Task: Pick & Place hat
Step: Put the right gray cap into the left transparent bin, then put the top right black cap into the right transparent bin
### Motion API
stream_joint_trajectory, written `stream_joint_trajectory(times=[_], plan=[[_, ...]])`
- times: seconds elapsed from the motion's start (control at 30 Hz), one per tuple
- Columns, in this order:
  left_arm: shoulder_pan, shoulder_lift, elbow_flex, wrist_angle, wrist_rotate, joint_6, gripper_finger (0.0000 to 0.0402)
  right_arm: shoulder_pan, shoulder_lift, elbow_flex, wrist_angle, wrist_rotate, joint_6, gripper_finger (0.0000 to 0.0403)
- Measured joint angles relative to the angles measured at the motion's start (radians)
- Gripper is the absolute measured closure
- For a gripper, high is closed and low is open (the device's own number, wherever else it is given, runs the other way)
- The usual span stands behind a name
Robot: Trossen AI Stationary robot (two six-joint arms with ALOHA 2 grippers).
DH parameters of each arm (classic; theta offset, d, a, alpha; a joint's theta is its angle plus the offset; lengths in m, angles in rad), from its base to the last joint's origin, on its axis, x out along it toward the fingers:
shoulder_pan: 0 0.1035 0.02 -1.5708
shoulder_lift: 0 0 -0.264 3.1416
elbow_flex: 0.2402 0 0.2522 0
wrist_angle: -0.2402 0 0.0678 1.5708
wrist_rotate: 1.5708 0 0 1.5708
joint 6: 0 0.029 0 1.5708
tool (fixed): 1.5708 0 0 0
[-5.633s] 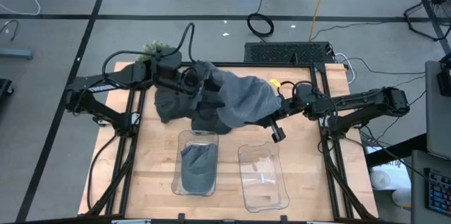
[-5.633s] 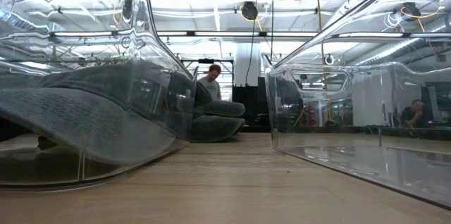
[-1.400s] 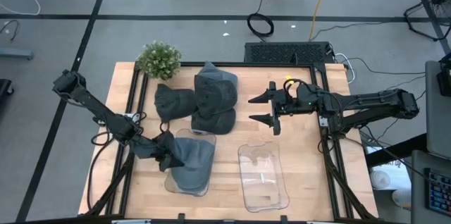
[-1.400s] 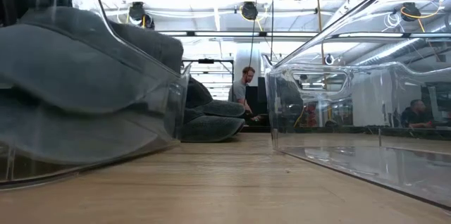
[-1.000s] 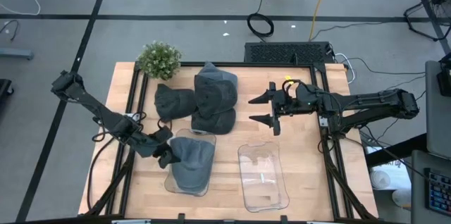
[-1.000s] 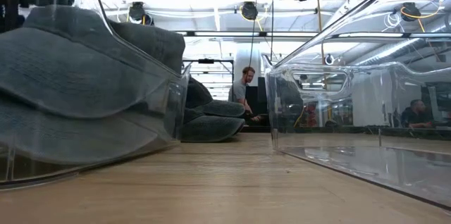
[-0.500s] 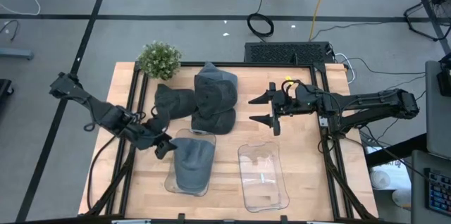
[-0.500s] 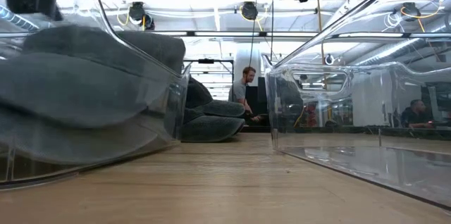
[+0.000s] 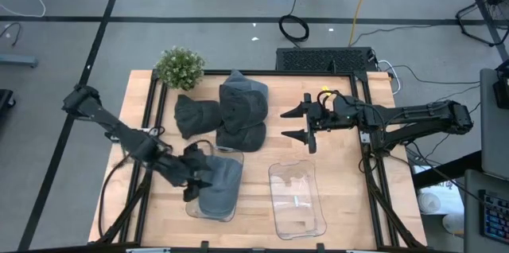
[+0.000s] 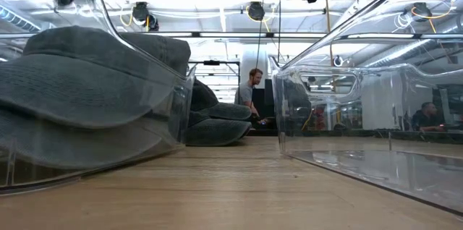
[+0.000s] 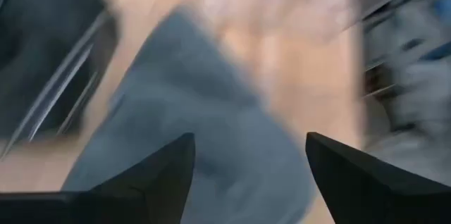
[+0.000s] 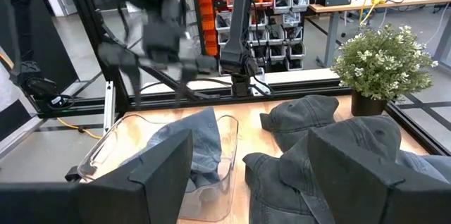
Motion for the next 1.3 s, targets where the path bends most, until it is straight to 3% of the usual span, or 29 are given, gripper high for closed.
stream_joint_trajectory(times=[0.1, 0.2, 0.3, 0.4, 0.6, 0.83, 1.0, 1.17, 1.3], plan=[[0.023, 0.081, -0.001, -0.070, 0.052, -0.025, 0.0126, 0.000, 0.000, 0.000, 0.000, 0.000, 0.000, 0.0138], [0.039, 0.158, -0.001, -0.045, 0.142, 0.047, 0.0149, 0.000, 0.000, 0.000, 0.000, 0.000, 0.000, 0.0138], [0.042, 0.200, -0.001, 0.004, 0.207, 0.122, 0.0203, 0.000, 0.000, 0.000, 0.000, 0.000, 0.000, 0.0138], [0.041, 0.216, -0.001, 0.020, 0.206, 0.155, 0.0273, 0.000, 0.000, 0.000, 0.000, 0.000, 0.000, 0.0138], [0.063, 0.219, -0.027, 0.021, 0.193, 0.070, 0.0387, 0.000, 0.000, 0.000, -0.019, 0.000, 0.000, 0.0138], [0.086, 0.218, -0.032, 0.096, 0.231, 0.064, 0.0368, 0.000, 0.000, 0.000, -0.026, 0.000, 0.000, 0.0138], [0.084, 0.189, 0.039, 0.111, 0.250, 0.111, 0.0376, 0.000, 0.000, 0.000, -0.032, 0.000, 0.000, 0.0138], [0.064, 0.176, 0.147, 0.085, 0.239, 0.279, 0.0395, 0.000, 0.000, 0.000, -0.052, 0.001, 0.001, 0.0138], [0.038, 0.174, 0.235, 0.006, 0.157, 0.477, 0.0387, -0.001, 0.012, 0.000, -0.052, 0.036, 0.000, 0.0138]])
